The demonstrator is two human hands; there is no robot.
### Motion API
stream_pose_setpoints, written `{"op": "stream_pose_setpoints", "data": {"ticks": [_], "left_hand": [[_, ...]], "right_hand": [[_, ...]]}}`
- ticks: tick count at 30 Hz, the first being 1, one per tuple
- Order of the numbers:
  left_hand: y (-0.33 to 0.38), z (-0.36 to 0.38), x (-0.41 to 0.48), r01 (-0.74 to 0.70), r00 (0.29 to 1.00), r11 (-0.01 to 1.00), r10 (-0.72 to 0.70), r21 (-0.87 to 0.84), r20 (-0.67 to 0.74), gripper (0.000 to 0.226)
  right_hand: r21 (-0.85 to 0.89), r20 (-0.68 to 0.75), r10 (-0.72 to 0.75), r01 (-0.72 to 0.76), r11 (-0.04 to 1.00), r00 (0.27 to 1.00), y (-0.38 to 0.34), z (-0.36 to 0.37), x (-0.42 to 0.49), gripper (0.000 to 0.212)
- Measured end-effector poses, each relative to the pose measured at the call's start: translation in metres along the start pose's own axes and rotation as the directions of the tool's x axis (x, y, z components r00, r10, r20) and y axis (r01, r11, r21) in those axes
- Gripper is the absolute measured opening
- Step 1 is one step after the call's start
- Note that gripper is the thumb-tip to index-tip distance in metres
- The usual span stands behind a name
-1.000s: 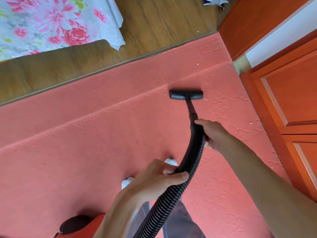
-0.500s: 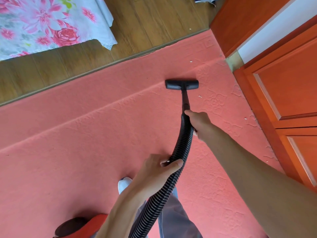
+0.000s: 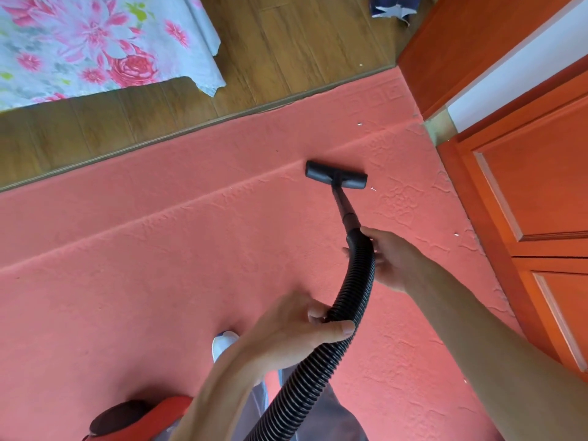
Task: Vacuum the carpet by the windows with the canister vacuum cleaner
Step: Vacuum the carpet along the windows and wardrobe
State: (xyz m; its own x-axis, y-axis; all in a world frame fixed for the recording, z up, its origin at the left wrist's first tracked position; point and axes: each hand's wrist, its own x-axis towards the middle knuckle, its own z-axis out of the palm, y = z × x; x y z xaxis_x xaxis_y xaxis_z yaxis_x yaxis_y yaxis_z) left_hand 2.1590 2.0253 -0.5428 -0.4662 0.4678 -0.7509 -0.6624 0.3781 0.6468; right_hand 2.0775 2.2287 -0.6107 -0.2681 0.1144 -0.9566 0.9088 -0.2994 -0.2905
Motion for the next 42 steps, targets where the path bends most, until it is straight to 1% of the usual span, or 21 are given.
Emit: {"op": "stream_pose_setpoints", "data": {"ticks": [2,5,8,10,12,15,18,20,22,25,28,30,32,35,38,40,42], "left_hand": [[0.001,0.005,0.004,0.005,0.997,1.000,-0.007,-0.028,-0.080,0.036],[0.002,0.012,0.009,-0.011,0.989,0.997,0.000,-0.071,-0.148,0.033],[0.006,0.017,0.012,-0.053,0.993,0.991,0.039,-0.122,-0.108,0.031],[0.009,0.015,0.009,-0.102,0.991,0.992,0.094,-0.075,-0.100,0.031],[0.011,0.012,0.003,-0.149,0.987,0.988,0.147,-0.032,-0.062,0.038],[0.009,0.012,-0.007,-0.146,0.989,0.989,0.146,-0.032,0.006,0.047],[0.003,0.024,-0.017,-0.128,0.992,0.992,0.128,0.005,0.016,0.045],[-0.001,0.041,-0.026,-0.111,0.993,0.994,0.112,0.007,-0.023,0.037],[-0.008,0.061,-0.032,-0.083,0.992,0.996,0.080,-0.022,-0.096,0.032],[-0.022,0.086,-0.033,-0.008,0.987,0.998,-0.002,-0.060,-0.162,0.036],[-0.035,0.104,-0.029,0.030,0.978,0.995,-0.050,-0.099,-0.201,0.027],[-0.036,0.112,-0.029,0.023,0.977,0.995,-0.042,-0.095,-0.210,0.018],[-0.033,0.115,-0.029,0.013,0.975,0.998,-0.028,-0.066,-0.219,0.019],[-0.028,0.114,-0.029,-0.019,0.971,0.998,0.005,-0.055,-0.237,0.022],[-0.029,0.105,-0.025,-0.052,0.979,0.999,0.052,0.006,-0.199,0.023],[-0.031,0.098,-0.018,-0.051,0.981,0.999,0.051,0.002,-0.188,0.022],[-0.032,0.095,-0.007,-0.048,0.980,0.999,0.042,-0.024,-0.197,0.022]], "right_hand": [[-0.060,-0.021,-0.026,0.025,0.998,0.999,-0.008,0.010,0.008,0.029],[-0.094,-0.072,-0.094,0.087,0.992,0.993,-0.014,0.016,0.017,0.024],[0.017,-0.101,-0.148,0.151,0.988,0.984,-0.015,0.003,0.014,0.027],[0.147,-0.078,-0.149,0.159,0.976,0.986,-0.016,-0.012,0.002,0.031],[0.223,-0.047,-0.142,0.149,0.963,0.989,-0.013,-0.029,-0.015,0.031],[0.247,-0.027,-0.130,0.133,0.960,0.991,0.002,-0.053,-0.035,0.033],[0.256,-0.050,-0.104,0.113,0.960,0.993,0.022,-0.069,-0.038,0.041],[0.250,-0.067,-0.081,0.096,0.964,0.994,0.037,-0.077,-0.035,0.045],[0.232,-0.069,-0.038,0.053,0.971,0.997,0.054,-0.083,-0.027,0.039],[0.237,-0.069,0.034,-0.017,0.971,0.997,0.080,-0.097,-0.017,0.035],[0.244,-0.065,0.032,-0.015,0.970,0.997,0.094,-0.107,-0.016,0.037],[0.253,-0.067,0.009,0.008,0.967,0.998,0.097,-0.111,-0.016,0.042],[0.248,-0.070,-0.024,0.041,0.968,0.997,0.095,-0.112,-0.017,0.044],[0.245,-0.084,-0.070,0.088,0.965,0.994,0.084,-0.112,-0.017,0.040],[0.191,-0.061,-0.091,0.101,0.976,0.994,0.074,-0.109,-0.012,0.036],[0.148,-0.068,-0.091,0.101,0.984,0.993,0.070,-0.105,-0.003,0.038],[0.105,-0.081,-0.085,0.093,0.990,0.993,0.062,-0.102,0.005,0.034]]}}
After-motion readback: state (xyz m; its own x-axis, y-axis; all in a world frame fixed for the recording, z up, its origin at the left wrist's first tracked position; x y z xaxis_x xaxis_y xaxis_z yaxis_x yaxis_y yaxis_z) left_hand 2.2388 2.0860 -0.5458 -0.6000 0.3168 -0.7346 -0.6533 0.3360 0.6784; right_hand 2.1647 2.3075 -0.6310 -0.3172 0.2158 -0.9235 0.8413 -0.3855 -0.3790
